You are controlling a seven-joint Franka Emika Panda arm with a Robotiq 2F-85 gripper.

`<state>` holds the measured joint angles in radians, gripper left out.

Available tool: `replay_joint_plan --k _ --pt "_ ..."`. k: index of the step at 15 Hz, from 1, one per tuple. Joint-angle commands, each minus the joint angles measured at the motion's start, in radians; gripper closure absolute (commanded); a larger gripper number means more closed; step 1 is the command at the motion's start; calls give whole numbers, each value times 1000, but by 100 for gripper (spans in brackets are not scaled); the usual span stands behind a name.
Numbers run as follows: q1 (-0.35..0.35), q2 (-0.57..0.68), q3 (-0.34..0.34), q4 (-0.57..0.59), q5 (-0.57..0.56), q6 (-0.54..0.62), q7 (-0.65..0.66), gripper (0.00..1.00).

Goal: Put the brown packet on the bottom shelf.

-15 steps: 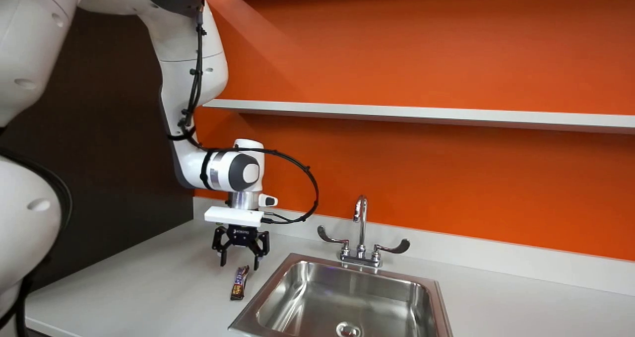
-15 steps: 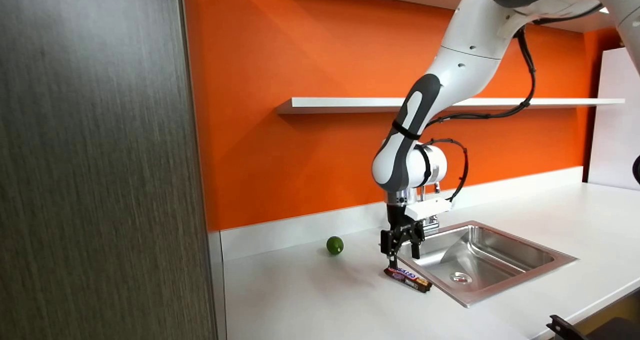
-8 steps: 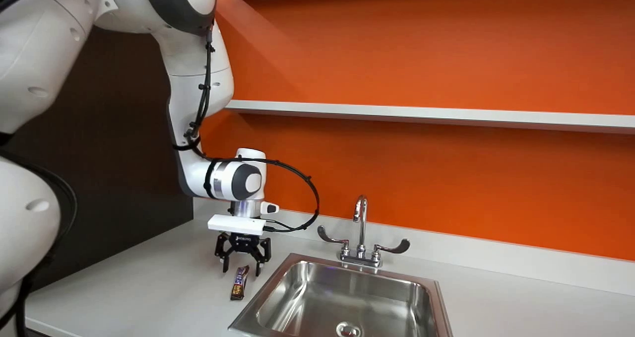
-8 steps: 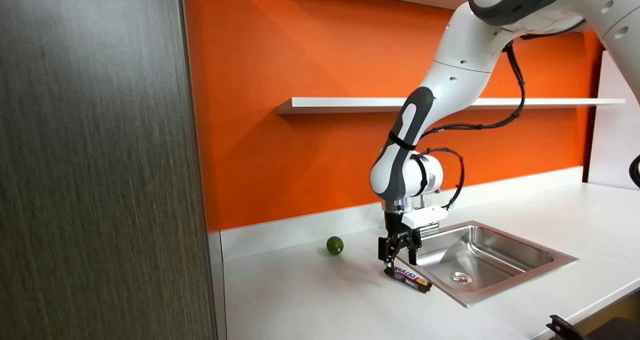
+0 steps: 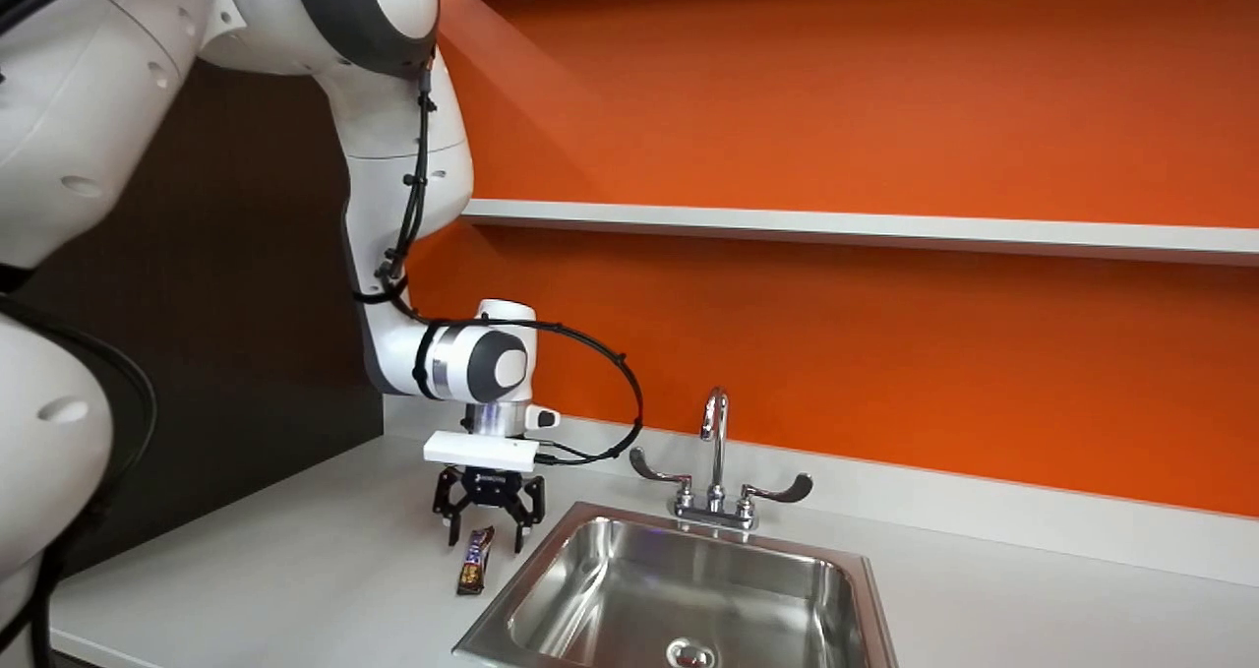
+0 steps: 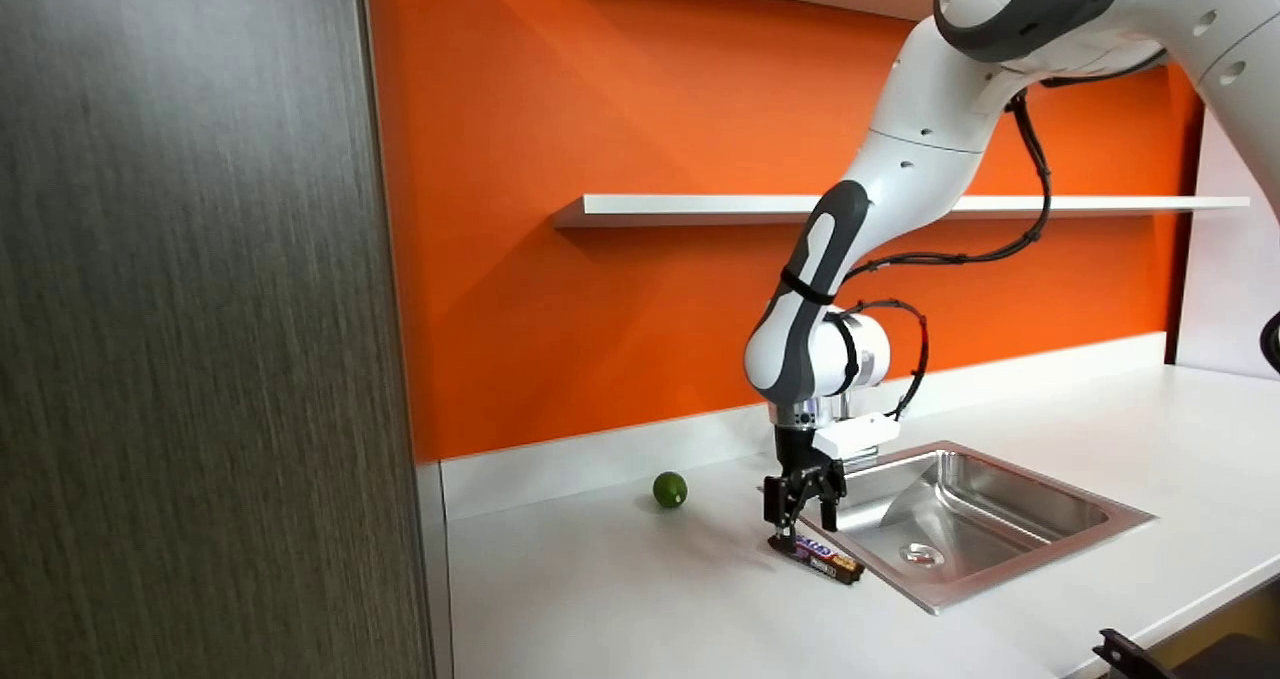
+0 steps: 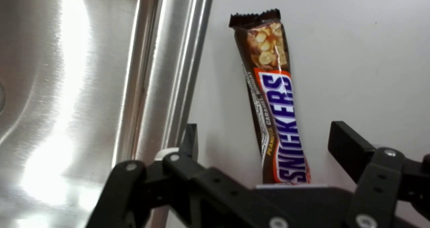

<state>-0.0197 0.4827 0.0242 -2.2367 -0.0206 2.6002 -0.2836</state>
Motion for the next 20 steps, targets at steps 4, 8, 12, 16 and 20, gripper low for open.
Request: replay_joint_plan --k 4,8,12,16,20 --pt "-61 8 44 -1 -2 28 -97 0" --pt "-74 8 55 -5 -1 37 -121 0" --pt "-84 8 61 -7 0 38 -138 0" --pt "-90 5 64 -14 -5 36 -161 0" --pt "-96 3 68 -22 -6 34 -176 0"
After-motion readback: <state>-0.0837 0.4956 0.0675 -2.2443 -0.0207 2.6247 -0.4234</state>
